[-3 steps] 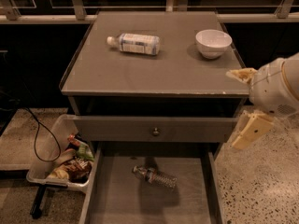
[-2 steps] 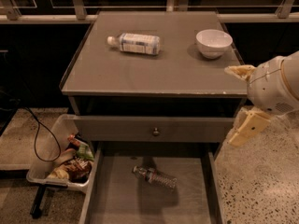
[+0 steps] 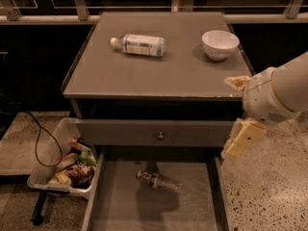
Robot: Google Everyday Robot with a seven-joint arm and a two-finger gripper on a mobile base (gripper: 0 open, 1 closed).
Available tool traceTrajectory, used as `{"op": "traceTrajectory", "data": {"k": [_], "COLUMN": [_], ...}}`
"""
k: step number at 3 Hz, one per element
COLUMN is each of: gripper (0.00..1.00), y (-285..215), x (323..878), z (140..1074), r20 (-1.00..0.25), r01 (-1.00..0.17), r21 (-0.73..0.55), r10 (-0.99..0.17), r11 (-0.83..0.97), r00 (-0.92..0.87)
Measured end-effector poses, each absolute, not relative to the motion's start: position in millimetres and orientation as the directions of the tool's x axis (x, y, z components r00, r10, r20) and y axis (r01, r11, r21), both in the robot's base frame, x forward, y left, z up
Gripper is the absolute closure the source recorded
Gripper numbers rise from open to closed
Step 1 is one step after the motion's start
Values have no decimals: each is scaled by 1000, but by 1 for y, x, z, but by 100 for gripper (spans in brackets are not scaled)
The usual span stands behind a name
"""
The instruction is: Pick water bottle from middle drawer and place on counter
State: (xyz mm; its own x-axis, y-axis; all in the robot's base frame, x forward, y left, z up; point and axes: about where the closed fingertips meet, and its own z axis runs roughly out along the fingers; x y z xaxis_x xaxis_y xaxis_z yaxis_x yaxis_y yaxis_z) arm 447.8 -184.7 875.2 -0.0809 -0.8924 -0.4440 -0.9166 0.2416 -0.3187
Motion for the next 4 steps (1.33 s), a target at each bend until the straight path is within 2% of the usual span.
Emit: {"op": "traceTrajectory", "data": {"k": [3, 4], "gripper": [0, 0], "y": [-159, -158], "x": [452, 451], "z": [707, 647], "r20": [-442, -509], "r01": [-926, -934], "r21": [-167, -123], "r10": [-865, -829], "r11": [339, 336], "r00": [-237, -232]}}
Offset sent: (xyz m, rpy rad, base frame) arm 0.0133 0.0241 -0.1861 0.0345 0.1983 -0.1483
